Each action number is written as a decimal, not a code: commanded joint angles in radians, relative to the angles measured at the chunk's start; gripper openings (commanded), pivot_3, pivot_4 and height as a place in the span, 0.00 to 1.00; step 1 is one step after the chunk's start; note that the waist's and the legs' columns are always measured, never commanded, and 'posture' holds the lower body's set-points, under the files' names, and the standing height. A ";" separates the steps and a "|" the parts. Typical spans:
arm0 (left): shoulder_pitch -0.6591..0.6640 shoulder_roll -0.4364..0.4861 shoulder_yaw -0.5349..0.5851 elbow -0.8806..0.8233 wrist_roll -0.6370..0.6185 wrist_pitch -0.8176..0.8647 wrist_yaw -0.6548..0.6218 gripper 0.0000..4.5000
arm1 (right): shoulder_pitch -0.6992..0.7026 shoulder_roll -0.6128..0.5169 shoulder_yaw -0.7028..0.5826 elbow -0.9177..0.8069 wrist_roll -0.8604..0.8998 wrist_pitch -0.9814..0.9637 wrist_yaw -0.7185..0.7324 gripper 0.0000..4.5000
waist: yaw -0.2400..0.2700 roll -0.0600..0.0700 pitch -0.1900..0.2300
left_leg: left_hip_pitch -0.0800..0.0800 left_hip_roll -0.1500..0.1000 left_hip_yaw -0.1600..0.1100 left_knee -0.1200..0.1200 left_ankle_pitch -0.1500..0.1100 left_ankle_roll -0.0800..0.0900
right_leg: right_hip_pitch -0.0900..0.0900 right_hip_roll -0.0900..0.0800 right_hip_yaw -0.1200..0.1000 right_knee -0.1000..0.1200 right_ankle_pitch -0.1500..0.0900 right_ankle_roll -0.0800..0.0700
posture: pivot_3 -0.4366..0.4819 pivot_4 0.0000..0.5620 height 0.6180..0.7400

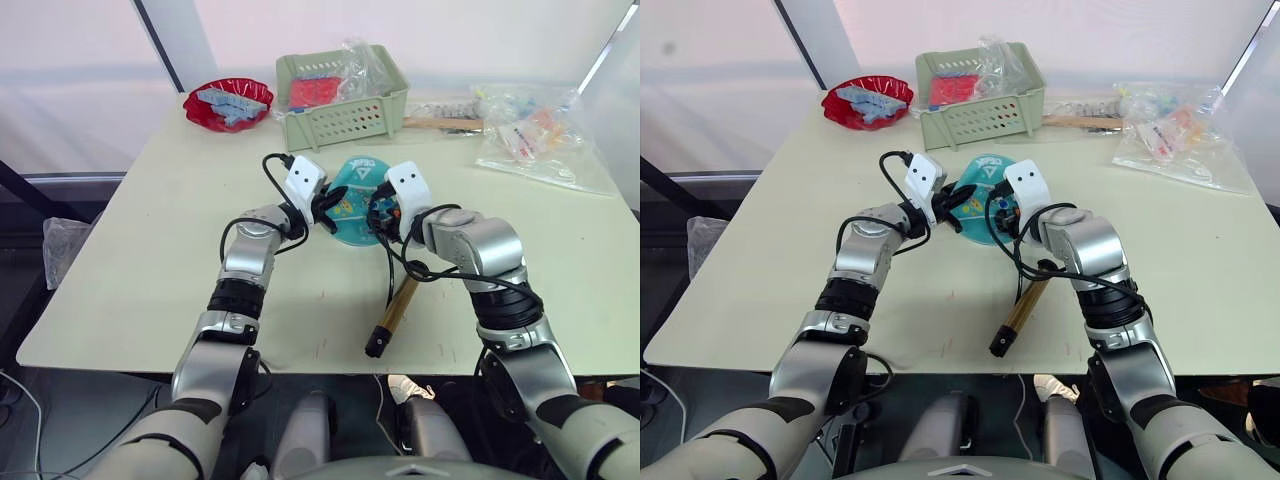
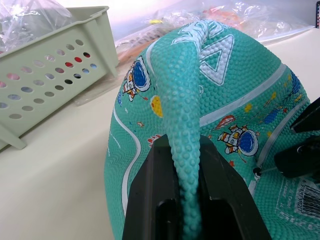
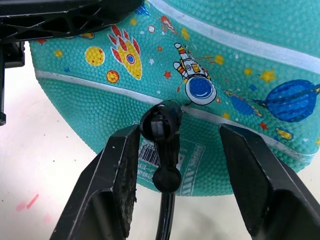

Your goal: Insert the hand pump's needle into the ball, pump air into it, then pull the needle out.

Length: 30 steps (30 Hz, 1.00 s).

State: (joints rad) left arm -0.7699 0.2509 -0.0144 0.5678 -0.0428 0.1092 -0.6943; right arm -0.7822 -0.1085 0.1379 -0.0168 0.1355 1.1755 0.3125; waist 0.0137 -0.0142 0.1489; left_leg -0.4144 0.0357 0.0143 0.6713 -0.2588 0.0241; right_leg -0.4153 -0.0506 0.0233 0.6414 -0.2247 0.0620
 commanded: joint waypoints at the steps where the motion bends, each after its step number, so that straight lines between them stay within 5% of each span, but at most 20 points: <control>1: 0.039 -0.018 -0.059 0.029 0.018 0.024 -0.023 0.00 | -0.006 0.008 -0.022 -0.010 0.013 -0.027 -0.009 0.27 | 0.000 0.000 0.000 | 0.000 0.000 0.000 0.000 0.000 0.000 | 0.000 0.000 0.000 0.000 0.000 0.000 | 0.48 0.27 0.97; 3: 0.041 -0.018 -0.060 0.027 0.018 0.024 -0.023 0.00 | -0.008 0.011 -0.022 0.000 0.015 -0.035 -0.012 0.09 | 0.000 0.000 0.000 | 0.000 0.000 0.000 0.000 0.000 0.000 | 0.000 0.000 0.000 0.000 0.000 0.000 | 0.48 0.27 0.97; 17: 0.037 -0.017 -0.060 0.035 0.019 0.025 -0.024 0.00 | -0.024 -0.036 0.065 0.028 -0.008 -0.065 0.015 0.09 | -0.002 0.000 0.000 | 0.001 0.000 0.000 0.000 0.000 0.000 | 0.000 0.000 0.000 0.001 0.000 0.000 | 0.48 0.27 0.97; 30: 0.033 -0.021 -0.062 0.043 0.020 0.020 -0.026 0.00 | -0.150 -0.169 0.366 0.124 -0.105 -0.119 0.193 0.09 | -0.004 0.000 0.000 | 0.002 0.000 0.000 0.000 0.000 0.000 | 0.002 0.000 0.000 0.001 0.000 0.000 | 0.48 0.27 0.97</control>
State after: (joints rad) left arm -0.7660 0.2534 -0.0126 0.5719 -0.0419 0.1059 -0.6932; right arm -0.9225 -0.2780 0.4661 0.0776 0.0428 1.0631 0.4801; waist 0.0096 -0.0143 0.1484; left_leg -0.4119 0.0358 0.0142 0.6718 -0.2587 0.0241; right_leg -0.4134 -0.0504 0.0235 0.6422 -0.2246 0.0619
